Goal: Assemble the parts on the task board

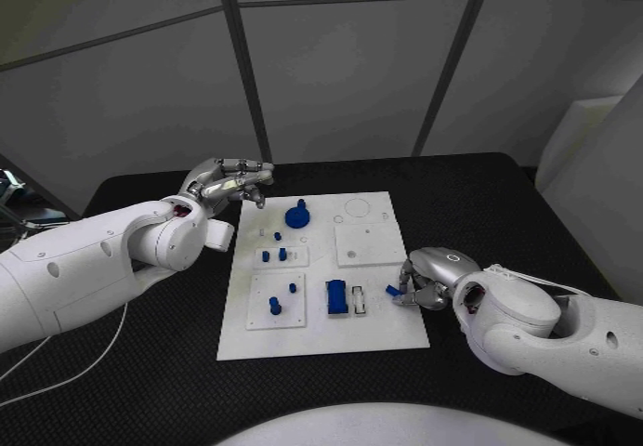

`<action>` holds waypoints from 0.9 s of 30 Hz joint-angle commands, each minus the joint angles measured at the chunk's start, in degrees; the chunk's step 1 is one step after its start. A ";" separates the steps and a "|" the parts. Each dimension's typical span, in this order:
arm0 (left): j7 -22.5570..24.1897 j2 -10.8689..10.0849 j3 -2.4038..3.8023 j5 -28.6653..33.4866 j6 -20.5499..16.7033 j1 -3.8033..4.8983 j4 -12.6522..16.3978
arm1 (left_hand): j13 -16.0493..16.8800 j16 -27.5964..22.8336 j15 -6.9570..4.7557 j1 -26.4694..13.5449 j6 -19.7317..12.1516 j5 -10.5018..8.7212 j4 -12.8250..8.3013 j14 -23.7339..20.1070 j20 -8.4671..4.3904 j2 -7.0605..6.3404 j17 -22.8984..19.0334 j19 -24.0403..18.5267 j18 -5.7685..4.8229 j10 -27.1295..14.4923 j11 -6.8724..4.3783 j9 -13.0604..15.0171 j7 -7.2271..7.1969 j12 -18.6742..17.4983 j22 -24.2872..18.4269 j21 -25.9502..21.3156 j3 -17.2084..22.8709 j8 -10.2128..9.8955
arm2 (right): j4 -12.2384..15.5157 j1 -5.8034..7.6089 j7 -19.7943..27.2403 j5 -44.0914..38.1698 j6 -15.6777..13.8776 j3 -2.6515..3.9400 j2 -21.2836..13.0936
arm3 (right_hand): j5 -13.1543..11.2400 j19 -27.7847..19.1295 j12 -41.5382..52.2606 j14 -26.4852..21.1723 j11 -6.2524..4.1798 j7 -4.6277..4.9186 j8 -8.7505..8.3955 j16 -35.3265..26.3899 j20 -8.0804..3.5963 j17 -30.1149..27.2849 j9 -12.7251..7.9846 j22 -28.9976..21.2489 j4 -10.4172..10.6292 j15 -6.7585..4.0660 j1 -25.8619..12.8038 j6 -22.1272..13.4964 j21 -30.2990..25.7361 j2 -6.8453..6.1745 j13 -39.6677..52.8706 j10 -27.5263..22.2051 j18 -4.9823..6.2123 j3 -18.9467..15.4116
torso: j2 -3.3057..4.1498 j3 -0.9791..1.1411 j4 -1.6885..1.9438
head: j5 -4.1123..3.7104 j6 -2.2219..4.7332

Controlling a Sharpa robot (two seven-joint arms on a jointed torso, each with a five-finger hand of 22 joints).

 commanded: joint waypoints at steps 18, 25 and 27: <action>0.04 0.03 0.05 0.17 0.42 0.10 0.22 | 0.06 0.20 0.05 0.29 -0.42 0.31 0.03 -0.33 0.05 0.25 -0.07 -0.17 0.63 -0.26 0.02 0.04 0.09 0.17 -0.06 -0.37 -0.25 0.16 | 3.13 -0.25 0.67 20.23 -11.51 -0.34 0.93 | -0.87 0.02 -0.29 5.96 -0.07 0.12 -1.01 0.26 -0.09 15.10 0.39 0.64 2.97 -0.21 -1.20 0.57 0.18 1.20 6.77 2.14 0.00 2.99 | 0.08 0.00 -0.02 | 0.60 0.01; 0.06 0.02 0.05 0.17 0.43 0.11 0.31 | 0.06 0.20 0.05 0.29 -0.42 0.31 0.03 -0.33 0.05 0.25 -0.07 -0.17 0.63 -0.26 0.02 0.04 0.09 0.17 -0.06 -0.37 -0.25 0.16 | 2.48 -0.23 0.96 20.80 -12.05 -0.34 2.92 | -0.53 0.05 -0.32 5.96 -0.06 0.15 -1.15 0.26 -0.09 15.10 0.46 0.69 3.30 -0.20 -1.72 0.74 0.20 0.74 6.77 2.15 0.00 3.34 | 0.07 0.01 -0.04 | 0.62 -0.10; 0.06 0.05 0.05 0.17 0.46 0.11 0.35 | 0.06 0.20 0.05 0.29 -0.42 0.31 0.03 -0.33 0.05 0.25 -0.07 -0.17 0.63 -0.26 0.02 0.04 0.09 0.17 -0.06 -0.37 -0.25 0.16 | 2.19 -0.23 0.90 20.95 -12.14 -0.34 3.39 | -0.33 0.09 -0.31 5.96 -0.05 0.16 -1.22 0.26 -0.08 15.10 0.49 0.73 3.58 -0.19 -2.10 0.84 0.23 0.56 6.78 2.17 -0.01 3.51 | 0.04 0.00 0.06 | 0.62 -0.14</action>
